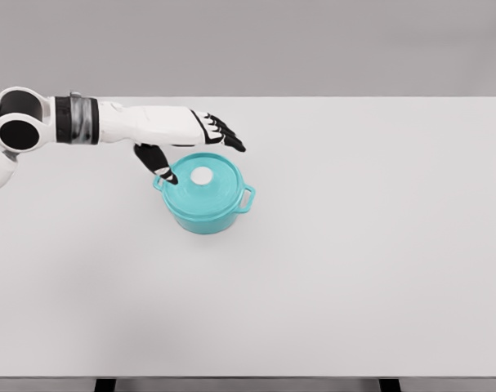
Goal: Open the lid of the pot with left arm
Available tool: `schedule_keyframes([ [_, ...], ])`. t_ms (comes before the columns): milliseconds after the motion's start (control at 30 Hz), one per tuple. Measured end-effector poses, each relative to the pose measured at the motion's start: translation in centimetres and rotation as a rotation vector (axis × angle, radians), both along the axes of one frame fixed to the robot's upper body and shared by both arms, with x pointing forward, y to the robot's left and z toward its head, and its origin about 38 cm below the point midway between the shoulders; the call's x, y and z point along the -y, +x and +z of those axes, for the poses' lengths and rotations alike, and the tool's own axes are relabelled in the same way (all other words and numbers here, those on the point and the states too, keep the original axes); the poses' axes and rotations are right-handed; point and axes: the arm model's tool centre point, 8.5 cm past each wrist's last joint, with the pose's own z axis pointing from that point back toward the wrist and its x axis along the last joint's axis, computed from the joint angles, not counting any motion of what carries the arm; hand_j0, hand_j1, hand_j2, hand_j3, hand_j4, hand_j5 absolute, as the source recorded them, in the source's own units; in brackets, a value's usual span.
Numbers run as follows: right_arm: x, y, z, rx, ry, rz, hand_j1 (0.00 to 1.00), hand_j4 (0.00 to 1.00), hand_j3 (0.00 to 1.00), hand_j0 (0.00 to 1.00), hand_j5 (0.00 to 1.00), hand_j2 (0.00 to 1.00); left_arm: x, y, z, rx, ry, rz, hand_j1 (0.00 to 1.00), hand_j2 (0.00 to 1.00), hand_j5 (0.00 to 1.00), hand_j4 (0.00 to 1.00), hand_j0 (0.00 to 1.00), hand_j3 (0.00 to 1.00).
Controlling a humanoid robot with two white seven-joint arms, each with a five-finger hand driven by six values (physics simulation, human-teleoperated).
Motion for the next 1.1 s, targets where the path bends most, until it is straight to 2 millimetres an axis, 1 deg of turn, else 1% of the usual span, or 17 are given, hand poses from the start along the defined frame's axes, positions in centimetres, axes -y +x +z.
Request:
schedule_keyframes([
  [67, 0.0, 0.0, 0.0, 0.000, 0.000, 0.000, 1.00, 1.00, 1.00, 1.00, 1.00, 1.00, 0.2, 0.7, -0.9, -0.012, 0.014, 0.018, 1.00, 1.00, 1.00, 1.00, 1.00, 1.00],
  [133, 0.0, 0.0, 0.0, 0.000, 0.000, 0.000, 1.00, 1.00, 1.00, 1.00, 1.00, 1.00, 0.6, 1.0, -1.5, -0.020, 0.020, 0.023, 1.00, 1.00, 1.00, 1.00, 1.00, 1.00],
  [333, 0.0, 0.0, 0.0, 0.000, 0.000, 0.000, 1.00, 1.00, 1.00, 1.00, 1.00, 1.00, 1.1, 1.0, -2.6, -0.039, 0.037, 0.017, 1.00, 1.00, 1.00, 1.00, 1.00, 1.00],
  [600, 0.0, 0.0, 0.0, 0.000, 0.000, 0.000, 1.00, 1.00, 1.00, 1.00, 1.00, 1.00, 1.0, 1.1, -2.8, -0.040, 0.046, 0.020, 1.00, 1.00, 1.00, 1.00, 1.00, 1.00],
  [633, 0.0, 0.0, 0.0, 0.000, 0.000, 0.000, 1.00, 1.00, 1.00, 1.00, 1.00, 1.00, 0.9, 1.1, -2.8, -0.042, 0.046, 0.021, 0.88, 0.88, 0.88, 0.88, 0.88, 0.88],
  [667, 0.0, 0.0, 0.0, 0.000, 0.000, 0.000, 1.00, 1.00, 1.00, 1.00, 1.00, 1.00, 0.9, 1.1, -2.8, -0.042, 0.047, 0.021, 0.82, 0.82, 0.82, 0.82, 0.82, 0.82],
  [733, 0.0, 0.0, 0.0, 0.000, 0.000, 0.000, 1.00, 1.00, 1.00, 1.00, 1.00, 1.00, 0.9, 1.1, -2.9, -0.042, 0.047, 0.021, 0.79, 0.79, 0.79, 0.79, 0.79, 0.79],
  [900, 0.0, 0.0, 0.0, 0.000, 0.000, 0.001, 1.00, 1.00, 1.00, 1.00, 1.00, 1.00, 0.8, 1.0, -3.3, -0.047, 0.058, 0.023, 0.79, 0.79, 0.79, 0.79, 0.79, 0.79],
  [967, 0.0, 0.0, 0.0, 0.000, 0.000, 0.001, 1.00, 1.00, 1.00, 1.00, 1.00, 1.00, 0.7, 0.9, -3.5, -0.049, 0.064, 0.024, 0.77, 0.77, 0.77, 0.77, 0.77, 0.77],
  [1033, 0.0, 0.0, 0.0, 0.000, 0.000, 0.001, 1.00, 1.00, 1.00, 1.00, 1.00, 1.00, 0.7, 0.9, -3.7, -0.050, 0.068, 0.023, 0.69, 0.69, 0.69, 0.69, 0.69, 0.69],
  [1100, 0.0, 0.0, 0.0, 0.000, 0.000, 0.000, 1.00, 1.00, 1.00, 1.00, 1.00, 1.00, 0.7, 0.8, -3.8, -0.055, 0.069, 0.021, 0.58, 0.58, 0.58, 0.58, 0.58, 0.58],
])
